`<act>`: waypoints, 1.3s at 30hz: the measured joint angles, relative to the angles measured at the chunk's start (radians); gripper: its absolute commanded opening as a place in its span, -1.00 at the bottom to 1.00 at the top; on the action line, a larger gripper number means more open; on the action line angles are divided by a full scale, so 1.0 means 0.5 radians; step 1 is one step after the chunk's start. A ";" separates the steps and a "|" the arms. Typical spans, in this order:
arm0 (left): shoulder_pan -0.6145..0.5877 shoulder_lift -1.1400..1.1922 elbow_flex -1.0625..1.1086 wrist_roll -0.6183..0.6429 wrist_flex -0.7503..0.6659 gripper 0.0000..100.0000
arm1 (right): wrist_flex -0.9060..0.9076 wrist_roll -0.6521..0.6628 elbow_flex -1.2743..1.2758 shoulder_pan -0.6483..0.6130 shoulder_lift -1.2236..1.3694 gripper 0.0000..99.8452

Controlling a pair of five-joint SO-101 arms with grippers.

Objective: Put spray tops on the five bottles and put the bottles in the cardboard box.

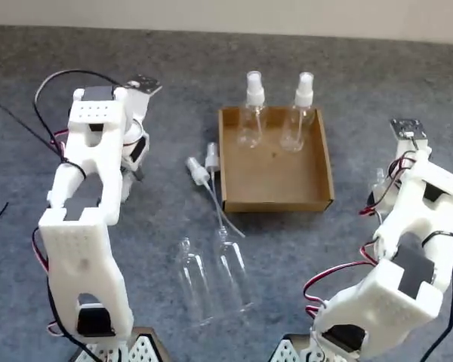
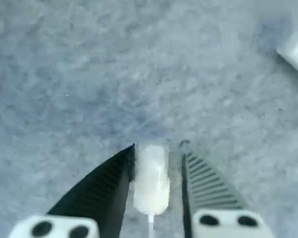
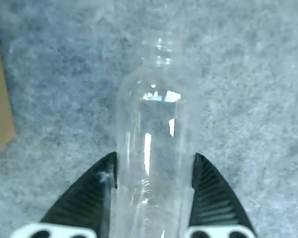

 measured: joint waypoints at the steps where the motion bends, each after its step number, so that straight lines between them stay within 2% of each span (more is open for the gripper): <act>1: 0.003 0.000 0.009 -0.025 0.000 -0.68 | 0.000 0.000 0.000 0.009 0.000 -0.82; 8: 0.000 0.000 0.012 -0.074 0.000 -0.68 | 0.000 0.028 0.000 0.025 0.000 -0.82; 12: -0.009 0.000 0.012 -0.166 0.114 -0.68 | 0.000 0.089 0.000 0.028 0.000 -0.82; 20: -0.166 0.000 0.025 -0.267 0.169 -0.68 | 0.000 0.092 0.000 0.028 0.000 -0.82; 23: -0.172 0.000 0.147 -0.279 0.132 -0.69 | 0.003 0.092 0.000 0.028 0.000 -0.82; 26: -0.163 0.000 0.285 -0.279 -0.040 -0.69 | 0.046 0.092 -0.003 0.028 0.000 -0.82; 32: -0.138 -0.025 0.457 -0.245 -0.206 -1.00 | 0.077 0.104 -0.009 0.031 0.000 -0.82; 35: -0.132 -0.043 0.448 -0.196 -0.206 -0.99 | 0.083 0.104 -0.012 0.031 0.000 -0.79; 39: -0.129 -0.141 0.442 -0.160 -0.190 -1.00 | 0.160 0.104 -0.028 0.040 0.000 -0.59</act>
